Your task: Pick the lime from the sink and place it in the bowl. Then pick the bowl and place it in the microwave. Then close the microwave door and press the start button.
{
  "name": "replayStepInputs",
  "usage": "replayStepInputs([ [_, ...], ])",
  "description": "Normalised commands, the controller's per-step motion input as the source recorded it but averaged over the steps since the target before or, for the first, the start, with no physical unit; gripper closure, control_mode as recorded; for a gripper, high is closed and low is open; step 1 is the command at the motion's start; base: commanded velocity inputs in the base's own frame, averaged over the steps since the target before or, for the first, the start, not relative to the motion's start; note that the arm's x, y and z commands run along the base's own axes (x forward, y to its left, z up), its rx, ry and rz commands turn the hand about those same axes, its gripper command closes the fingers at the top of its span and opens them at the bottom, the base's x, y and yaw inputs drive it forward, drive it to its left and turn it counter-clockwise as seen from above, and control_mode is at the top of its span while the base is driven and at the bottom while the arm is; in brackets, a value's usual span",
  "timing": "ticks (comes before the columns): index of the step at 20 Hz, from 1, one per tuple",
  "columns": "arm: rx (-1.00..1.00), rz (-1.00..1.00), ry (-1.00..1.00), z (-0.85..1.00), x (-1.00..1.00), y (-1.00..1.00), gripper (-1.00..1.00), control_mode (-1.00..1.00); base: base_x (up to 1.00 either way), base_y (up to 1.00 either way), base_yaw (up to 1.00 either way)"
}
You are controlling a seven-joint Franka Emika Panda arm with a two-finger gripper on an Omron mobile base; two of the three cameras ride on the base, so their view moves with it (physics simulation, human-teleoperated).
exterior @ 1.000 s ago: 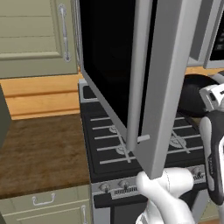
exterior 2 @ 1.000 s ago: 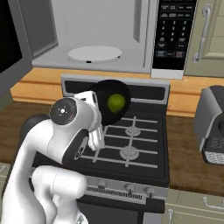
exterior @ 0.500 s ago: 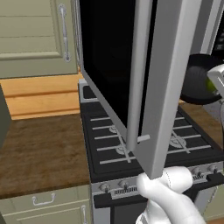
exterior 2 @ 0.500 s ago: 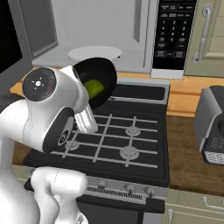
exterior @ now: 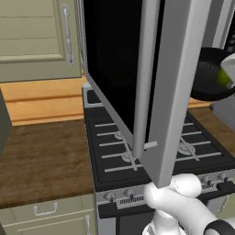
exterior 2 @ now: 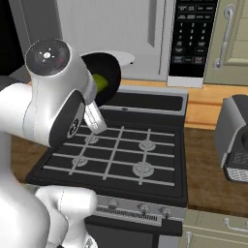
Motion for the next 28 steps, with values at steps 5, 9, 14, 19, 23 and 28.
replayStepInputs([
  [5, 0.08, 0.04, 0.06, 0.02, 0.47, 0.0, 1.0, -1.0, 0.0, 0.0, 0.0],
  [9, 0.07, 0.03, 0.02, 0.02, 0.58, 0.06, 1.0, -1.0, 0.0, 0.0, 0.0],
  [14, 0.06, 0.01, 0.0, 0.04, 0.58, 0.15, 1.0, -1.0, 0.0, 0.0, 0.0],
  [19, 0.02, 0.0, 0.0, 0.07, 0.66, 0.14, 1.0, -1.0, 0.0, 0.0, 0.0],
  [23, 0.0, 0.0, 0.0, 0.01, 0.74, 0.16, 1.0, -1.0, 0.0, 0.0, 0.0],
  [28, 0.0, 0.0, 0.0, 0.02, 0.74, 0.11, 1.0, -1.0, 0.0, 0.0, 0.0],
])
